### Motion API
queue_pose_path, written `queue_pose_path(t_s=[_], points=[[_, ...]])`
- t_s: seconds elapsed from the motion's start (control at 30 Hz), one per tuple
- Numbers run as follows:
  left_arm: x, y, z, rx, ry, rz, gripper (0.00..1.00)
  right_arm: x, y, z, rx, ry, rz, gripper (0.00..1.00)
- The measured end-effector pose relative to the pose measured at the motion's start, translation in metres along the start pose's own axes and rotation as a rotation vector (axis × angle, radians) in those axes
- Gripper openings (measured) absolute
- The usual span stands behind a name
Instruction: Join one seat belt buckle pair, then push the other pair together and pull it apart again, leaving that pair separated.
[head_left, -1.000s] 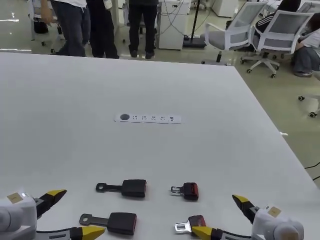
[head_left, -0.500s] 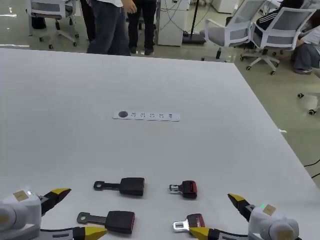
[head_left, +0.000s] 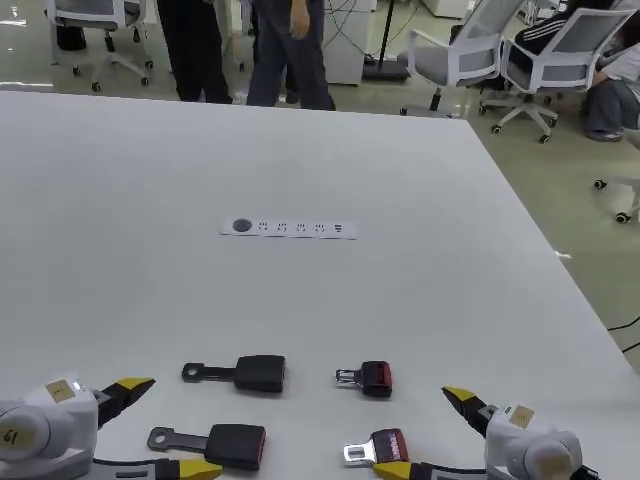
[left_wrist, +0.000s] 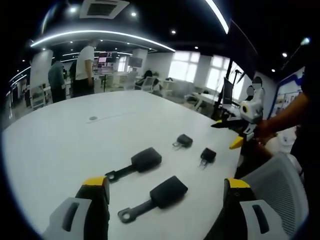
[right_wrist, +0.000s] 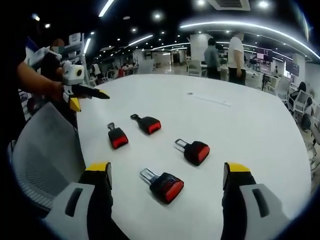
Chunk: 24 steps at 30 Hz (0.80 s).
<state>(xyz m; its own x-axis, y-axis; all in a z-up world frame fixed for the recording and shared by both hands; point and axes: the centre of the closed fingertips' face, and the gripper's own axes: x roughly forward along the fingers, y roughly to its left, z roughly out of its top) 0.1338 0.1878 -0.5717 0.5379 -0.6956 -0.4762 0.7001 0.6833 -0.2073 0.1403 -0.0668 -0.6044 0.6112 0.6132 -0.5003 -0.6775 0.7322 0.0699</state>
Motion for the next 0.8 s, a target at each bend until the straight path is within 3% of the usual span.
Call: queue_pose_path(t_s=[0.43, 0.8], points=[[0.015, 0.003, -0.006, 0.026, 0.041, -0.036, 0.94, 0.016, 0.001, -0.012, -0.051, 0.080, 0.080, 0.88], [0.034, 0.001, -0.014, 0.061, 0.092, -0.101, 0.89, 0.030, 0.007, -0.026, -0.089, 0.158, 0.156, 0.83]])
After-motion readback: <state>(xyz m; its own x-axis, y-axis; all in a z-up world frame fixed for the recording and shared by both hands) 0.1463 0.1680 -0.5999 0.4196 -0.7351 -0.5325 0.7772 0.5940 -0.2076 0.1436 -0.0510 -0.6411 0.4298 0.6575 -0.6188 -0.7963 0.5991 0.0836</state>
